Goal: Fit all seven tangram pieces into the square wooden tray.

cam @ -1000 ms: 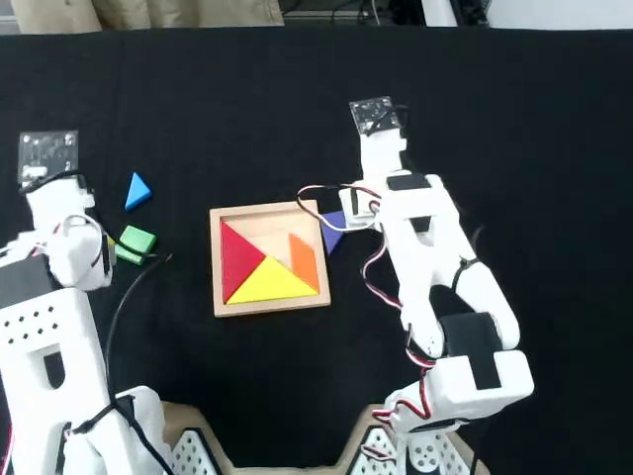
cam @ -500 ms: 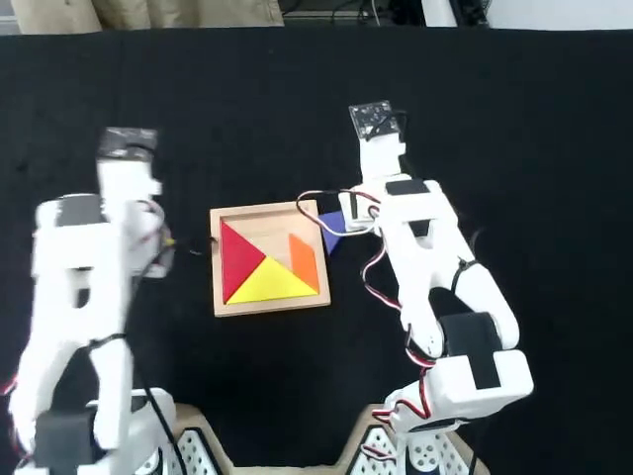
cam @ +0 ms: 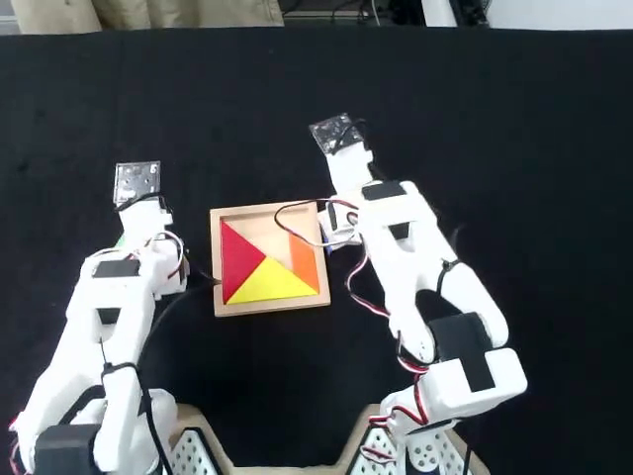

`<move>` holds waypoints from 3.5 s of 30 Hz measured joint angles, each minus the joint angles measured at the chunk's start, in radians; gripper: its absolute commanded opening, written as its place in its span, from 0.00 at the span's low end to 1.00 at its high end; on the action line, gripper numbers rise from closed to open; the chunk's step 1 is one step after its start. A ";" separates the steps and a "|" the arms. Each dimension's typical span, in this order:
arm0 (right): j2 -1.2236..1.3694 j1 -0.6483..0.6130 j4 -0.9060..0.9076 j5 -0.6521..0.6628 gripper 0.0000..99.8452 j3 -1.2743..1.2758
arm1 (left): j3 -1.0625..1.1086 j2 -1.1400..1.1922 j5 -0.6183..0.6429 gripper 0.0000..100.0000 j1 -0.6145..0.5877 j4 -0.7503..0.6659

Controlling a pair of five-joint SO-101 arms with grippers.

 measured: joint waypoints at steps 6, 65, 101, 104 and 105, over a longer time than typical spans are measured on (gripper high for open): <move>0.048 0.028 0.000 0.034 0.17 -0.051 | 0.002 -0.003 0.006 0.12 0.103 0.078; 0.384 0.262 0.496 0.017 0.01 -0.695 | 0.023 -0.012 0.137 0.11 0.002 -0.020; 0.031 -0.298 0.195 -0.354 0.01 -0.175 | 0.031 -0.012 0.140 0.11 0.002 -0.020; 0.063 -0.298 0.193 -0.354 0.01 -0.184 | 0.031 -0.012 0.140 0.11 0.002 -0.020; 0.071 -0.298 0.193 -0.354 0.01 -0.192 | 0.031 -0.012 0.140 0.11 0.002 -0.020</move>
